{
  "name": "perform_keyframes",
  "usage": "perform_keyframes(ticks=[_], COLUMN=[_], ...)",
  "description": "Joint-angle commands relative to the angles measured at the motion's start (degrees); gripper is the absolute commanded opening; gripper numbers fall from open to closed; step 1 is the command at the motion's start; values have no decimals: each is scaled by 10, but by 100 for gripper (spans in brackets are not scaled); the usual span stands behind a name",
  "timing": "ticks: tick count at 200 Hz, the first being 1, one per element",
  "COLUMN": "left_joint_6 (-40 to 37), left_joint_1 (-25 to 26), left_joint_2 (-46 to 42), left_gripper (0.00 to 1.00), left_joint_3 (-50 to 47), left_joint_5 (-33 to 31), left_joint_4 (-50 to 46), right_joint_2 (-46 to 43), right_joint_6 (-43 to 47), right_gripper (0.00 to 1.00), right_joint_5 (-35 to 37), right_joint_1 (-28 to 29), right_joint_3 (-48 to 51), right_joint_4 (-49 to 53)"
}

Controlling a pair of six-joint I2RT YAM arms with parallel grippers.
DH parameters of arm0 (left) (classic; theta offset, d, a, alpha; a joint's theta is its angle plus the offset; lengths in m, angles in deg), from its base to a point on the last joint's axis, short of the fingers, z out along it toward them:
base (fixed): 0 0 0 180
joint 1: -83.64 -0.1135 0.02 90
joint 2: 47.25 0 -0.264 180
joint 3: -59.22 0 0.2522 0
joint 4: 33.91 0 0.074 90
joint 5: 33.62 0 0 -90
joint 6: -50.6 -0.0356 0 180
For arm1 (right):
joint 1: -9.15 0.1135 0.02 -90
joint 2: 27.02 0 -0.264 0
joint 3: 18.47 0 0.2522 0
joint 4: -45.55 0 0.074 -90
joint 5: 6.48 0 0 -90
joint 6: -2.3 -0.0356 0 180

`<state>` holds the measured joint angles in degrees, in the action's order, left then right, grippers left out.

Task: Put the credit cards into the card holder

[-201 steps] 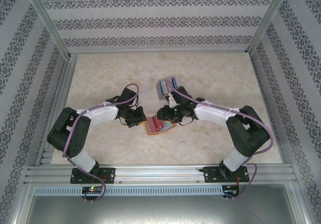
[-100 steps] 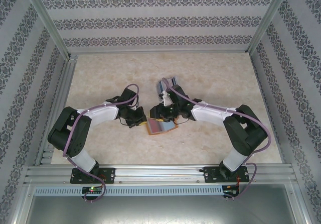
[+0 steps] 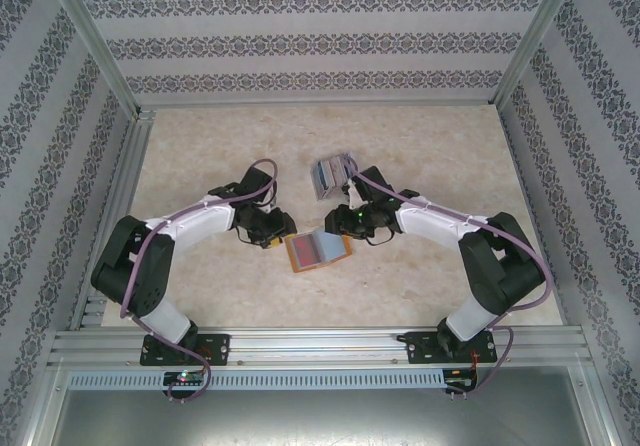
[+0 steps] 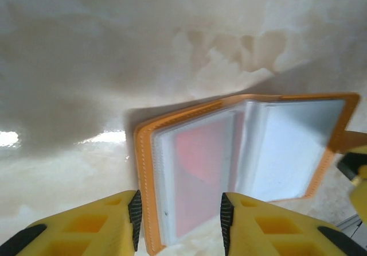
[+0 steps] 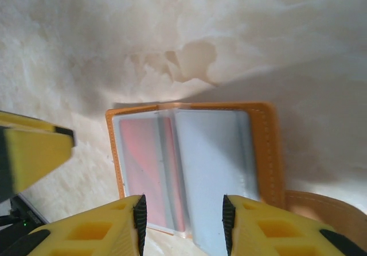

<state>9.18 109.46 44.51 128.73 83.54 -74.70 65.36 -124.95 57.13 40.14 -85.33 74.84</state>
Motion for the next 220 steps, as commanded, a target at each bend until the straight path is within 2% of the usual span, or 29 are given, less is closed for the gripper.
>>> perform_keyframes(ticks=[1, 44, 94, 115, 149, 183, 220], left_joint_6=[-41, -64, -54, -42, -43, -24, -24], left_joint_1=[-10, -30, -32, -32, -32, -32, -32], left_joint_2=[-22, 42, 139, 174, 209, 242, 263], left_gripper=[43, 43, 42, 41, 41, 41, 42], left_joint_3=[53, 158, 258, 289, 317, 314, 321], left_joint_5=[-41, -13, 31, 51, 16, 34, 39], left_joint_4=[-67, -72, -19, 5, 12, 53, 58], right_joint_2=[-21, -43, -38, -2, 96, 187, 268], right_joint_6=[22, 66, 95, 114, 155, 178, 187], right_gripper=[42, 42, 42, 43, 44, 45, 47], right_joint_5=[-10, 13, 48, 59, 71, 78, 37], right_joint_1=[-17, -66, -126, -147, -162, -166, -167], right_joint_3=[-29, -98, -141, -182, -284, -380, -468], right_joint_4=[26, 82, 101, 113, 158, 194, 232])
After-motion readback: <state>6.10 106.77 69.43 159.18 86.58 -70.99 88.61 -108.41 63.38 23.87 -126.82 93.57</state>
